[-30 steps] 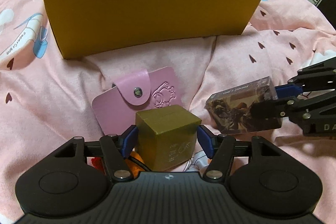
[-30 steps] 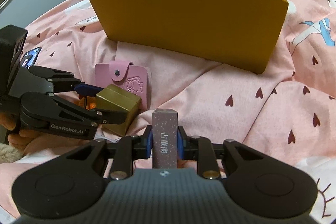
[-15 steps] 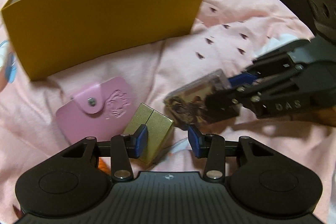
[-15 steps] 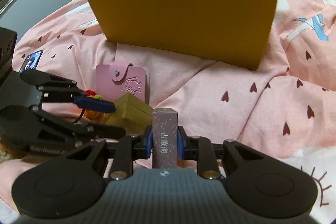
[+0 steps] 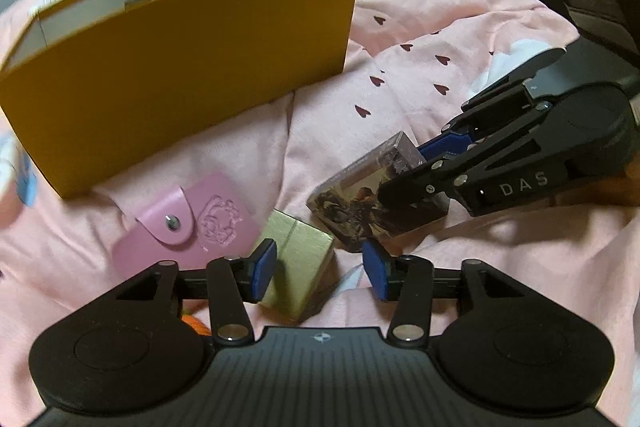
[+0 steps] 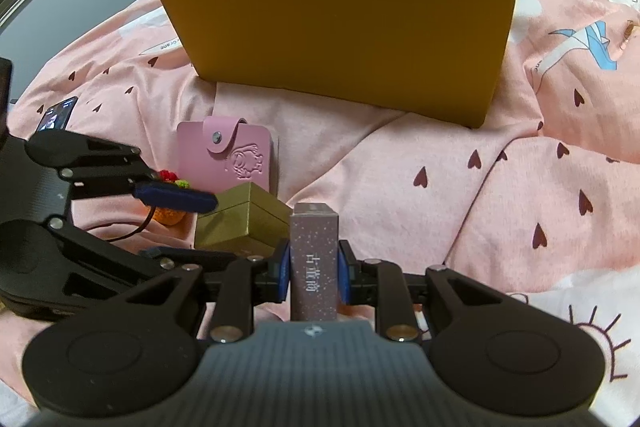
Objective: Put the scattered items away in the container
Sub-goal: 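Lift the gold cube and small box and carry both over the orange box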
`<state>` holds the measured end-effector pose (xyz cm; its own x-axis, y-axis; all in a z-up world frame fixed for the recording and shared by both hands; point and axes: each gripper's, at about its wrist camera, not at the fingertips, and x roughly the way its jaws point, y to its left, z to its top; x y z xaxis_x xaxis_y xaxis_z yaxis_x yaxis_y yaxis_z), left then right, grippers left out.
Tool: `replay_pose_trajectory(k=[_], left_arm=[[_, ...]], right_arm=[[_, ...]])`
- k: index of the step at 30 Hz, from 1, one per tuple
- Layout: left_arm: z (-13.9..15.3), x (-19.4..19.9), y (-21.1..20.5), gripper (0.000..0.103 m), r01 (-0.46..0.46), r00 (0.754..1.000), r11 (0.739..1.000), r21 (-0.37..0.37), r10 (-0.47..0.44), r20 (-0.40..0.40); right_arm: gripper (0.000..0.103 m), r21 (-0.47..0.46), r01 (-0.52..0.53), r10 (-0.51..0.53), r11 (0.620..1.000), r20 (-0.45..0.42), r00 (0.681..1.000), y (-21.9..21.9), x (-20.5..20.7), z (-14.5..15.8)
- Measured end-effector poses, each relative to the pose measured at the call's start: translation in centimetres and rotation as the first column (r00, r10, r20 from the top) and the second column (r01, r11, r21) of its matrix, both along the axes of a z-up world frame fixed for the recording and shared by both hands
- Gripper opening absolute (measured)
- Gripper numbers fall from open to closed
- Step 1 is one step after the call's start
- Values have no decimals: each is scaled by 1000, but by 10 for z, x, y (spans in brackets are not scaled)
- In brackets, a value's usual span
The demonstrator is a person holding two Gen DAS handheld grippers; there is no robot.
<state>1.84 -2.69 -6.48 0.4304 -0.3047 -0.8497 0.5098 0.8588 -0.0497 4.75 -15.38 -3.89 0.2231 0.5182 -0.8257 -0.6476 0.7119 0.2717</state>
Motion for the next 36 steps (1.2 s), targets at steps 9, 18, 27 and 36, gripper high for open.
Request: replay_pose_trajectory(k=[9, 18, 27, 36], left_arm=[[-8, 7, 7, 69, 59, 998, 996, 68, -58, -16], [-24, 21, 1, 66, 57, 995, 997, 52, -53, -80], [-21, 18, 1, 57, -16, 998, 999, 35, 19, -68], [3, 11, 11, 56, -97, 995, 993, -60, 96, -32]], right_arm=[[26, -4, 4, -4, 1000, -10, 1000, 0, 1, -3], [26, -12, 6, -6, 1000, -9, 1000, 3, -2, -6], [25, 9, 1, -1, 1000, 12, 1000, 2, -4, -1], [25, 30, -19, 16, 999, 71, 997, 0, -6, 18]])
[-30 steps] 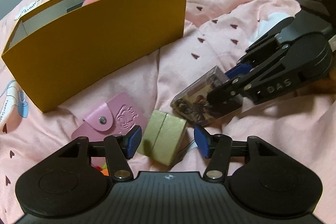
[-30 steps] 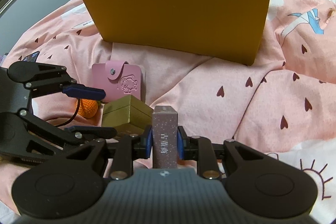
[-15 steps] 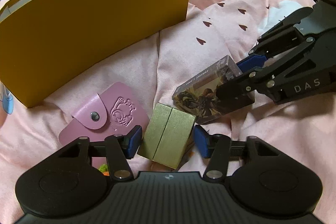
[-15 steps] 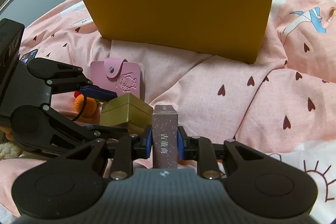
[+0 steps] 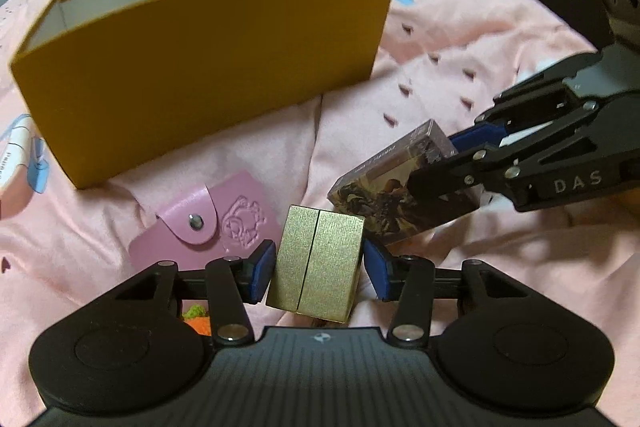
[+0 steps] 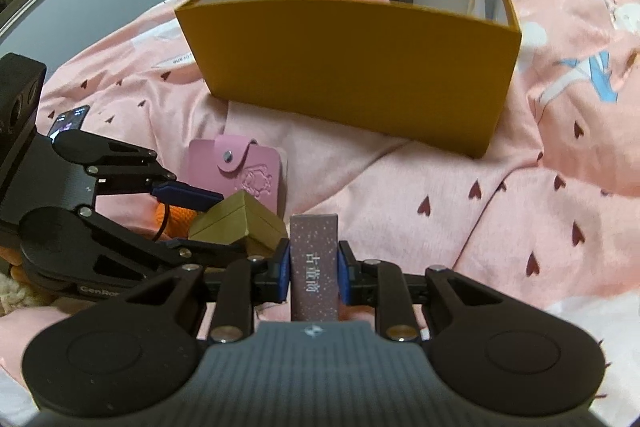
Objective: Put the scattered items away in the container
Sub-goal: 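Lift the gold cube and small box and carry both over the orange box, then lower the gold cube and small box down into the orange box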
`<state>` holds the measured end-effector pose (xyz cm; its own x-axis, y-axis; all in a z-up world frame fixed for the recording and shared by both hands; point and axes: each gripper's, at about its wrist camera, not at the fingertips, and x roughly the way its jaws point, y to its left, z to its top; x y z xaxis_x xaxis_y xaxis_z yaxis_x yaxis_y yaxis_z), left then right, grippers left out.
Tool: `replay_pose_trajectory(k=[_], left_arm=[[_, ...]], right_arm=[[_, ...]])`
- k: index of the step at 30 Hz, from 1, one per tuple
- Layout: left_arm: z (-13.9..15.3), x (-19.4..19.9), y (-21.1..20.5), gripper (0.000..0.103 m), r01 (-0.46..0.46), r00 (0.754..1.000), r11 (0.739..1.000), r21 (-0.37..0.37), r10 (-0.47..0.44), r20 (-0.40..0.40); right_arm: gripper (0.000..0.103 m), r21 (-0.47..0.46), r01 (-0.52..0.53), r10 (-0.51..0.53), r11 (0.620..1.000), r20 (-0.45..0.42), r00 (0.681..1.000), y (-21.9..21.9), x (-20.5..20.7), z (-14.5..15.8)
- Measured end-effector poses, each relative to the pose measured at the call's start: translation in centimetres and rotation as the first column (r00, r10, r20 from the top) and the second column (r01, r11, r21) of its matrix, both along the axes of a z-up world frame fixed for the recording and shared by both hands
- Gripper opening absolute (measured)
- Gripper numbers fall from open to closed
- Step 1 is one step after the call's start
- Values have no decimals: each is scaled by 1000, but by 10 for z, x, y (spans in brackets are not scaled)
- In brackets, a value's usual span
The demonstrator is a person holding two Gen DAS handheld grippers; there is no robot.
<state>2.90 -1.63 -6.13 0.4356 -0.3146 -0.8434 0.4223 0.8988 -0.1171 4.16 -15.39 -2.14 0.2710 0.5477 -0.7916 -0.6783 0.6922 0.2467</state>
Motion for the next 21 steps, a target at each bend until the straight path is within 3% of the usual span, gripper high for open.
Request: replay_pose_trajectory(k=[10, 21], left_arm=[[54, 4, 5, 56, -87, 984, 994, -60, 95, 150], [106, 25, 4, 55, -166, 927, 981, -97, 189, 324]], right_arm=[[25, 79, -3, -4, 997, 93, 996, -7, 7, 47], [25, 132, -38, -2, 991, 290, 957, -2, 12, 105]])
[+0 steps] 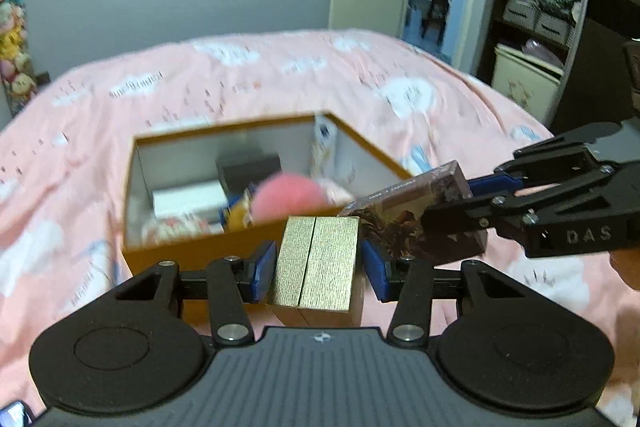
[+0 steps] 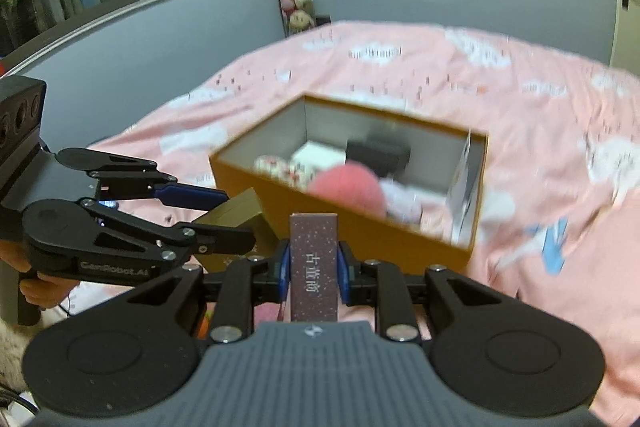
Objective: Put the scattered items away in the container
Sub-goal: 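Lower the gold cube and small box down into the orange box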
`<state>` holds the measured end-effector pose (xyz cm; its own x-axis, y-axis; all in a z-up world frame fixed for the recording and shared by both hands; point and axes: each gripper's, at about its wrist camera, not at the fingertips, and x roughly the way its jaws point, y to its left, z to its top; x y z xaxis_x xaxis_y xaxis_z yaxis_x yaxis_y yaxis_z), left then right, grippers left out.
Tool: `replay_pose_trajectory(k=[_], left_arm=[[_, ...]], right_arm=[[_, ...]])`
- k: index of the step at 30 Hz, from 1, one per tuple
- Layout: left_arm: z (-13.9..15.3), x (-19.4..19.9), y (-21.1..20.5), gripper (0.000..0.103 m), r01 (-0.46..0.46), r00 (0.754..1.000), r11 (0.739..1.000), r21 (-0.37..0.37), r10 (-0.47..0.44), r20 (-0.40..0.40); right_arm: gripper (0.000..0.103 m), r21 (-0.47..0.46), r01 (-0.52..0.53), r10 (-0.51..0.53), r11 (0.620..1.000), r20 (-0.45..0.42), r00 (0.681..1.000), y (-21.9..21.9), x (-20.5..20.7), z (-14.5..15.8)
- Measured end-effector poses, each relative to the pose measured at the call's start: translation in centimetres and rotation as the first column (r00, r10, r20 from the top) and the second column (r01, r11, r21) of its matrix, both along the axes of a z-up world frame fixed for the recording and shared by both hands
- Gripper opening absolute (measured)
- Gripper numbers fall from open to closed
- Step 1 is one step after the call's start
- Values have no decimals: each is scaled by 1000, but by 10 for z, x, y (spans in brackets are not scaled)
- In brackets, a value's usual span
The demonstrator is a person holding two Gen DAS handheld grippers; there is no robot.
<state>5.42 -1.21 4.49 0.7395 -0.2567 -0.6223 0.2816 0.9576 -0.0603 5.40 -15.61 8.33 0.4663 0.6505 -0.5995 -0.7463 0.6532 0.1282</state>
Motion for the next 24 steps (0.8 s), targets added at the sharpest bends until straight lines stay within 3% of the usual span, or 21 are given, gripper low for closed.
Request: replay_pose_trajectory(k=[12, 24], left_arm=[[18, 36, -3, 55, -118, 987, 992, -48, 122, 108], [-11, 100, 11, 55, -239, 969, 963, -126, 245, 35]], right_arm=[[25, -5, 52, -50, 999, 179, 983, 24, 27, 22], [24, -118, 90, -50, 989, 305, 951, 60, 78, 1]])
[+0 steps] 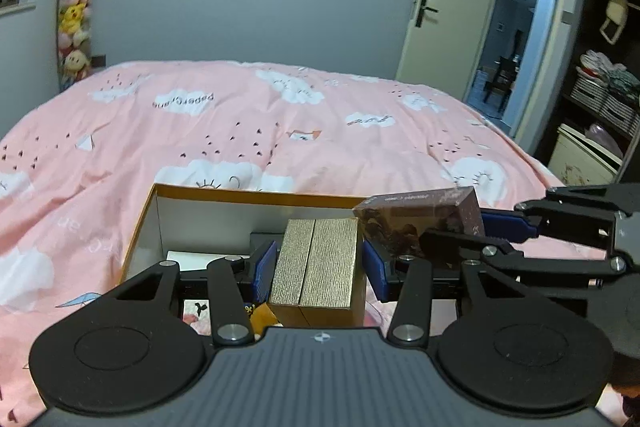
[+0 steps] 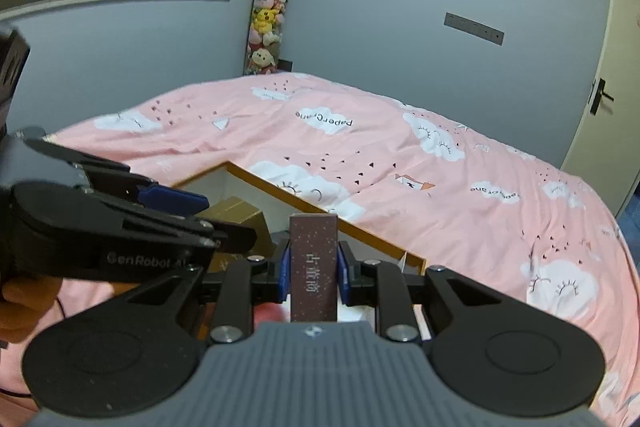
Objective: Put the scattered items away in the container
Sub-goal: 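Lower the gold cube and small box down into the orange box, then set the gold cube in the box and open the left tool while the right tool releases the small box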
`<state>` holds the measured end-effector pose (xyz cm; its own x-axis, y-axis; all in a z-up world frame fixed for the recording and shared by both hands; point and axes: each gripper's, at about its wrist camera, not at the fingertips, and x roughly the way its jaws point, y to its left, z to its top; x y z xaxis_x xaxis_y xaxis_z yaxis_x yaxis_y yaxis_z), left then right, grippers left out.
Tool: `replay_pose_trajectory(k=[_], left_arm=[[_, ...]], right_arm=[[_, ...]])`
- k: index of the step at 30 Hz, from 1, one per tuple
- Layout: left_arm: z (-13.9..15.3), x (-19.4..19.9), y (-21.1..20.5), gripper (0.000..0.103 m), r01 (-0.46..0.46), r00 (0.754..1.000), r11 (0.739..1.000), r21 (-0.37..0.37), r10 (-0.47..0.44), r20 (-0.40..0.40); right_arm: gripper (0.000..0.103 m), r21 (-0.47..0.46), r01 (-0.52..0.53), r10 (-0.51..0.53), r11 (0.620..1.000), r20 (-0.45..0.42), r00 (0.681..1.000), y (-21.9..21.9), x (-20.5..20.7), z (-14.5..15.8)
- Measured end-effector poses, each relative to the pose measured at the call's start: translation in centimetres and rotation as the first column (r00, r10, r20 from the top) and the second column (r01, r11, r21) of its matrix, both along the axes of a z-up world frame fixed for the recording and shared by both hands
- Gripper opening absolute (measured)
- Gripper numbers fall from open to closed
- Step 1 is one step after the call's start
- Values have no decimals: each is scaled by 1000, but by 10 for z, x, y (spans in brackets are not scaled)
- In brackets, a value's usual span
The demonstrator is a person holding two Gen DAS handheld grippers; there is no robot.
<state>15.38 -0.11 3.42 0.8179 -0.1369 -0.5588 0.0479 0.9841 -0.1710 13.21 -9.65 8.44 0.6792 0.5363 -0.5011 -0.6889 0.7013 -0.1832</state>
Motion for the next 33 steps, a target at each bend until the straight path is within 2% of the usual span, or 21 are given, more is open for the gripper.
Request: replay_pose_trajectory(k=[14, 20, 24, 28, 33], left_arm=[[-44, 49, 5, 55, -125, 988, 990, -64, 118, -103], [-47, 55, 5, 55, -136, 987, 987, -86, 127, -100], [-49, 56, 11, 55, -144, 986, 980, -135, 131, -105], [-50, 56, 21, 54, -197, 979, 964, -178, 183, -95], [-51, 58, 29, 54, -220, 974, 954, -201, 205, -93]], right_arm=[[24, -104, 14, -9, 994, 44, 999, 29, 42, -46], [24, -144, 3, 2, 990, 36, 999, 34, 50, -64], [24, -159, 2, 3, 987, 29, 1000, 37, 51, -74], [25, -168, -4, 7, 986, 19, 1000, 38, 51, -79], [25, -173, -6, 9, 985, 16, 1000, 38, 50, -80]])
